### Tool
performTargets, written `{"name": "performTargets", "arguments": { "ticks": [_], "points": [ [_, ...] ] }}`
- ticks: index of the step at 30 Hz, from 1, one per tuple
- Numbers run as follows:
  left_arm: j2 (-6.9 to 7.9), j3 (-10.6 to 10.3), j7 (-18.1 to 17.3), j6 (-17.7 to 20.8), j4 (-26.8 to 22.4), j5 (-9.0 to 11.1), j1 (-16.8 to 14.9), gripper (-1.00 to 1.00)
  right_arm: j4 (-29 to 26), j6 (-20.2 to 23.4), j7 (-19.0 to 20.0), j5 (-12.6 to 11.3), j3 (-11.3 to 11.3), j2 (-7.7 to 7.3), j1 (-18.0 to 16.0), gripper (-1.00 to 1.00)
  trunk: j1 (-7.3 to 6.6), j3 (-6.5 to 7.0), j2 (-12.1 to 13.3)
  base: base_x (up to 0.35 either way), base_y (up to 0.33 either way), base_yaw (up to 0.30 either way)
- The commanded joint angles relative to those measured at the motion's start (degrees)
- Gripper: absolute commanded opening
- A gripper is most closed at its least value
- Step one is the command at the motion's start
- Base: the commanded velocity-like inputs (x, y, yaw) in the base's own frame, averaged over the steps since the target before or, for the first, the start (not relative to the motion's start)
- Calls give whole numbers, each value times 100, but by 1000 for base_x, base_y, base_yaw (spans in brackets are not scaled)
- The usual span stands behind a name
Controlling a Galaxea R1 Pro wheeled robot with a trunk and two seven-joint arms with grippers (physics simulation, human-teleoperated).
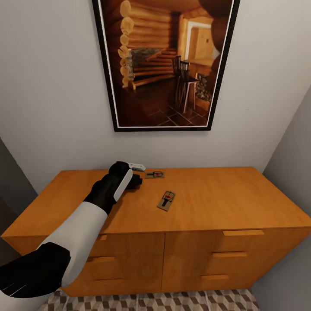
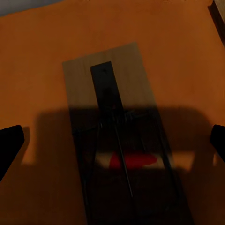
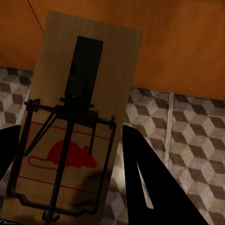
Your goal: Take the four mousetraps from the cabinet in the bathroom and place them on the bathroom floor. Make sure all four end up on the same floor surface, and ensure that at least two of them are either under or directly next to the same bathroom sink.
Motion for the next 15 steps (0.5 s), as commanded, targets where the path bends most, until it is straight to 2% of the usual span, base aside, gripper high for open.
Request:
{"name": "performTargets", "arguments": {
  "ticks": [1, 10, 11, 15],
  "points": [
    [3, -11, 54, 18, 297, 48, -2, 100, 2, -13, 65, -19, -39, -2, -3, -100, 0, -7, -2, 0, 0, 0],
    [3, -13, 54, 18, 315, 48, -2, 100, 2, -15, 65, -19, -39, -5, -3, -100, 0, -8, -2, 0, 0, 0],
    [3, -13, 54, 18, 315, 48, -2, -100, 2, -15, 65, -19, -39, -4, -3, -100, 0, -8, -2, 0, 0, 0],
    [3, -13, 54, 18, 310, 48, -2, -100, 2, -15, 65, -19, -39, -8, -3, -100, 0, -8, -2, 0, 0, 0]
  ]
}}
